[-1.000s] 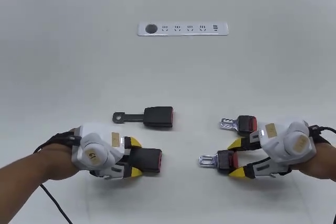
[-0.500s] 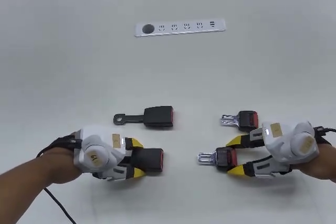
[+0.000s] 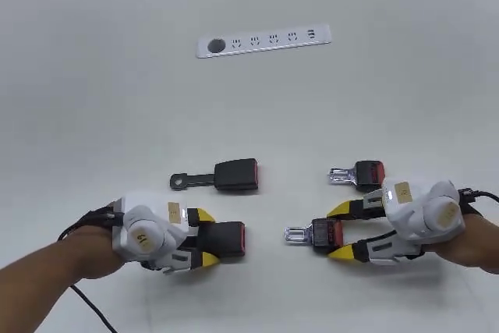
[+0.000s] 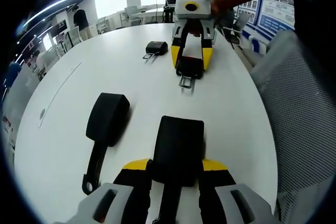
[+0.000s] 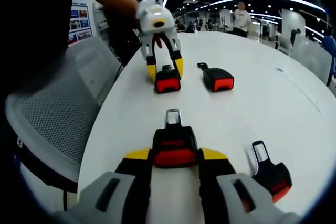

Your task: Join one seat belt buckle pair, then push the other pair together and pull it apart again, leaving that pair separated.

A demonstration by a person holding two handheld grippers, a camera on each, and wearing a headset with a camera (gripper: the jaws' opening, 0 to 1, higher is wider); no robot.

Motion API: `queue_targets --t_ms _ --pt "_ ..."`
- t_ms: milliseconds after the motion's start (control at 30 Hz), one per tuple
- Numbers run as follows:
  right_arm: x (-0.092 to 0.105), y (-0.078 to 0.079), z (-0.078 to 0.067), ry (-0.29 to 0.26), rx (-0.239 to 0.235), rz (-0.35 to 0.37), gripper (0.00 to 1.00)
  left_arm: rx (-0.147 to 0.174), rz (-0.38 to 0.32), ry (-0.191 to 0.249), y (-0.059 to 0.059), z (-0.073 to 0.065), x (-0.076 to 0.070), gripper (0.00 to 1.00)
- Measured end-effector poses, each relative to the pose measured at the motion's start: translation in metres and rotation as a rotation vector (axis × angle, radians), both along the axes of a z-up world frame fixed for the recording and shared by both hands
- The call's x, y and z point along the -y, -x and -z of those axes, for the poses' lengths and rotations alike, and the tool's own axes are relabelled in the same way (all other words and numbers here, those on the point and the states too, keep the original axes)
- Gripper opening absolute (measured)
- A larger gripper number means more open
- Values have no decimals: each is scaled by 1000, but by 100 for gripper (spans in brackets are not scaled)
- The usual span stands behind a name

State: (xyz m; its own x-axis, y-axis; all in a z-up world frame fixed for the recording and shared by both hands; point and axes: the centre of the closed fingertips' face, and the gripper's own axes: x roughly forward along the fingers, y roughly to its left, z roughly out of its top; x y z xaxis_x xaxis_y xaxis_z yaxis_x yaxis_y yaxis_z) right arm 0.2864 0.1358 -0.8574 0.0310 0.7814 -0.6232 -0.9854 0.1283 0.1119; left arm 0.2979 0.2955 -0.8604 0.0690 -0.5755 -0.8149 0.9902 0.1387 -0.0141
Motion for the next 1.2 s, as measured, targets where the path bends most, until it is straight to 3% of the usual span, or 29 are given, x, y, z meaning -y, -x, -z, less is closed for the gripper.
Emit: queue_targets --t_ms 400,600,967,1200 --pt "-23 -3 0 -57 -12 34 36 1 25 -19 0 0 0 36" --pt "-35 -4 -1 -89 -13 40 36 4 78 -37 1 0 2 35" --pt "-52 -3 -3 -113 -18 29 36 4 152 -54 2 0 2 34" --pt "-62 -1 -3 -114 -18 8 36 3 157 -52 2 0 3 34"
